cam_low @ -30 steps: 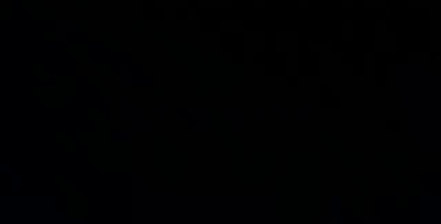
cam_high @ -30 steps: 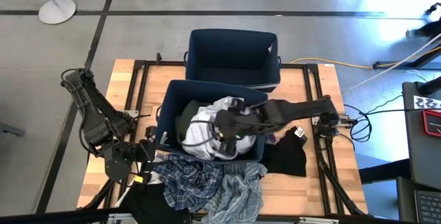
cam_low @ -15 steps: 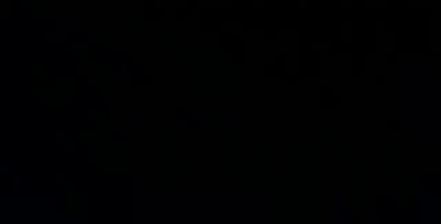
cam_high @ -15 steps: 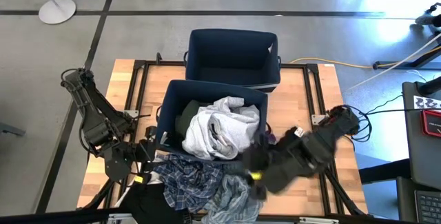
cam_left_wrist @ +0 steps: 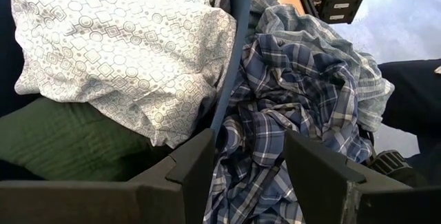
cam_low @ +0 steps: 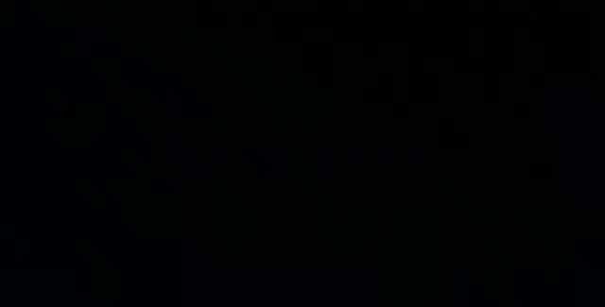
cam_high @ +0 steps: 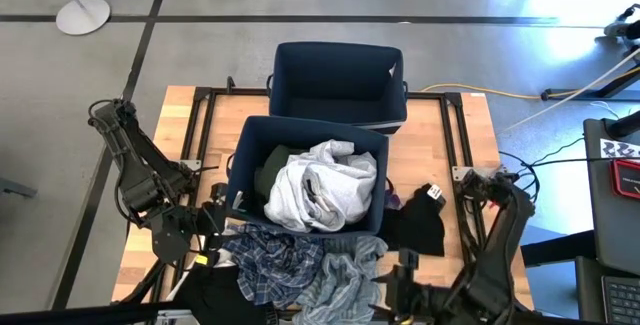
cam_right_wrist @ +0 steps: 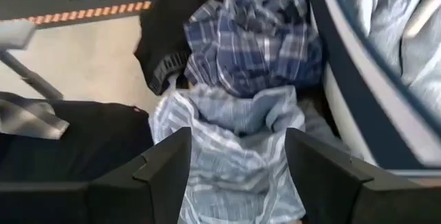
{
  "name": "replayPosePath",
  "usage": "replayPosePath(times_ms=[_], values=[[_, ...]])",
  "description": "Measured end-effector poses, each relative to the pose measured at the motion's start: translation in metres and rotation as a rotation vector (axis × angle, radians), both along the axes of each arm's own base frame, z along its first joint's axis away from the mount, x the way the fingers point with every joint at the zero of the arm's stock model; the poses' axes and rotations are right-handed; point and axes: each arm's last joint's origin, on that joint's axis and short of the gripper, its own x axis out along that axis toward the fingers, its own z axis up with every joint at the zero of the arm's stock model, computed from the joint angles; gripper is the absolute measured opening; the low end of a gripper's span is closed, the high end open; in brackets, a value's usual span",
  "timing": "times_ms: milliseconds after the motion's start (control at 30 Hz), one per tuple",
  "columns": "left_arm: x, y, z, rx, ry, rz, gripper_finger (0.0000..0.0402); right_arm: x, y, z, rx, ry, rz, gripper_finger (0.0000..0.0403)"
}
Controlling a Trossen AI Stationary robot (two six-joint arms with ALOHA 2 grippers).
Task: Sort clothes
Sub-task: Put the light blue cloth into the bottom blue laundry bin
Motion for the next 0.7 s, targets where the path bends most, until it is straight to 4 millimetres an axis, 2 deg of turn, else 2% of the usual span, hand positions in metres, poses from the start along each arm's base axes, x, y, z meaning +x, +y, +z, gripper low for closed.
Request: replayPosePath(times_ms=[233, 500, 700], values=[[0.0, 0.0, 0.0, 0.006, -0.001, -0.005, 0.0166, 0.005, 0.016, -0.048, -0.04, 0.084, -0.02, 0.0234], [0.0, 0.0, 0.0, 0.002, -0.004, -0.006, 0.0166, 0.025, 0.0, -0.093, -0.177, 0.123, -0.077, 0.0234], [0.0, 0.0, 0.0, 0.005, -0.004, -0.008, 0.0166, 0.043, -0.014, -0.127, -0.19, 0.123, -0.117, 0.0234]])
